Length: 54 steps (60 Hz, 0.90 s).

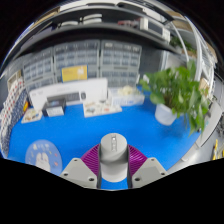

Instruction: Arrange mouse

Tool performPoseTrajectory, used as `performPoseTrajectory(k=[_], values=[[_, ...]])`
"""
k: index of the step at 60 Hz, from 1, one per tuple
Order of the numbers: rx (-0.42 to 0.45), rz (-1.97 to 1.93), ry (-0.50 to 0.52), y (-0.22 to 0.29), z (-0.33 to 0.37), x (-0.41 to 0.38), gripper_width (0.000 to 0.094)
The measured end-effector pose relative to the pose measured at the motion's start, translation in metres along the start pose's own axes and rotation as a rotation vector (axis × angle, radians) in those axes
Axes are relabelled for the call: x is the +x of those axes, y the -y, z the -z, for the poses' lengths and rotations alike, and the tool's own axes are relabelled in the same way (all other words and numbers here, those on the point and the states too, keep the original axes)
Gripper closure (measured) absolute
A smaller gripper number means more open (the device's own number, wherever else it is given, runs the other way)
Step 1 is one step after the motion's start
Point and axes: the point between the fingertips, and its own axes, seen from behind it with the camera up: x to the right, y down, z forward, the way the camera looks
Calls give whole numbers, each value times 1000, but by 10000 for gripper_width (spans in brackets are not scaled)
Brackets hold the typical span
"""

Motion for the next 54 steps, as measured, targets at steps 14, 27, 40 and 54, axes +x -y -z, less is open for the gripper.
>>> performPoseTrajectory(k=[14, 27, 40, 54], values=[[261, 5, 25, 157, 91, -63, 573], [255, 72, 158, 155, 100, -187, 575], [47, 109, 260, 40, 37, -279, 576], [-158, 131, 263, -83, -9, -290, 578]])
